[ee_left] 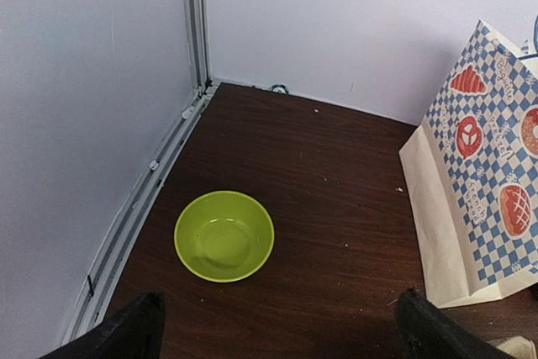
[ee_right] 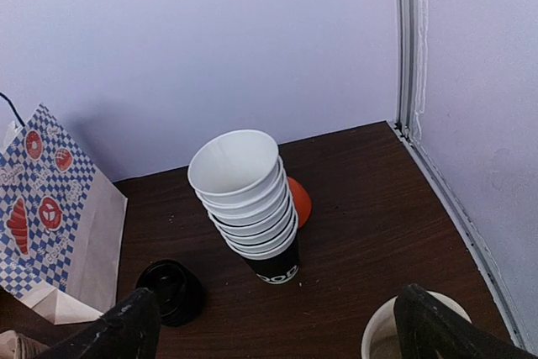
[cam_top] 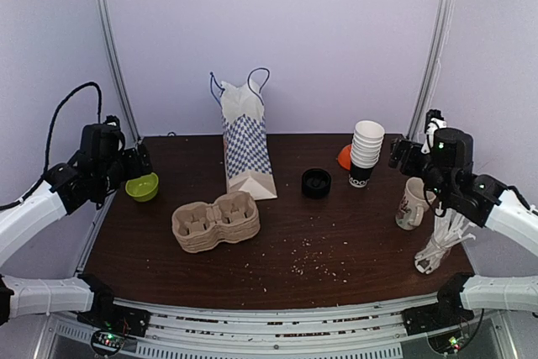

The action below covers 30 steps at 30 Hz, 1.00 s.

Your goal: Pack the takeout coffee

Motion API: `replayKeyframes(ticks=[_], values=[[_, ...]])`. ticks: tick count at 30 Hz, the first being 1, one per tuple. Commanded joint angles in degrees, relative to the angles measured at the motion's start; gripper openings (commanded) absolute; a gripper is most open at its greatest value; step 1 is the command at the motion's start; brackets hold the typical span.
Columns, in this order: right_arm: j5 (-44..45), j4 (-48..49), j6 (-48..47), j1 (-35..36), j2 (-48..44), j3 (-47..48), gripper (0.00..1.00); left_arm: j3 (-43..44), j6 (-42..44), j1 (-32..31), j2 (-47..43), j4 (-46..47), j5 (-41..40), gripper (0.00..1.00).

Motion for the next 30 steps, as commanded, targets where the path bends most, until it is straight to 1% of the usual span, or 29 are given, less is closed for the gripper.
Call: replayKeyframes(ticks=[1, 3, 5, 6, 9, 11, 15, 17, 20, 23, 27, 30], values=[[-8.4, -1.6, -0.3, -0.2, 2.7, 5.1, 1.0, -1.2, -2.0, -0.4, -1.0, 3.8, -2.9, 0.98], [-11.1, -4.4, 1.7, 0.4, 5.6, 7.8, 0.99, -1.7, -0.5, -0.4, -1.8, 4.6, -0.5, 0.98], [-13.4, -6.1, 2.8, 2.8, 8.1, 9.6, 0.98, -2.9, 3.4, -0.5, -3.3, 6.7, 6.2, 0.98], [-14.0, -6.2, 3.4, 5.1, 9.3, 10.0, 0.97, -4.0, 4.9, -0.5, -4.2, 8.1, 9.1, 0.98], [-15.9, -6.0, 5.8, 10.5, 12.6, 10.8, 0.96, -6.3, 3.5, -0.5, -6.9, 8.8, 12.6, 0.98], [-17.5, -6.0, 8.1, 13.4, 16.1, 12.1, 0.95, -6.7, 3.2, -0.5, -7.5, 7.4, 16.4, 0.98], [-20.2, -6.7, 11.1, 18.7, 26.1, 17.3, 0.92, -6.9, 0.0, -0.5, -5.9, 4.1, 24.5, 0.98], [-20.3, -6.4, 11.9, 20.8, 30.6, 19.8, 0.92, -7.4, -1.9, -0.5, -4.3, 3.5, 30.3, 0.98], [-23.3, -4.1, 14.6, 21.5, 35.8, 21.9, 0.88, -10.5, -6.4, -0.5, -3.7, 4.9, 35.5, 0.98], [-26.4, -2.4, 15.9, 22.1, 40.0, 24.5, 0.81, -13.3, -9.0, -0.5, -3.7, 5.8, 37.8, 0.97], [-27.3, -4.6, 15.1, 23.9, 45.6, 30.3, 0.78, -15.4, -9.4, -0.4, -3.4, 5.8, 38.8, 0.97], [-27.2, -5.0, 15.1, 24.2, 48.1, 31.8, 0.78, -16.5, -9.7, -0.5, -2.6, 6.2, 40.3, 0.97]])
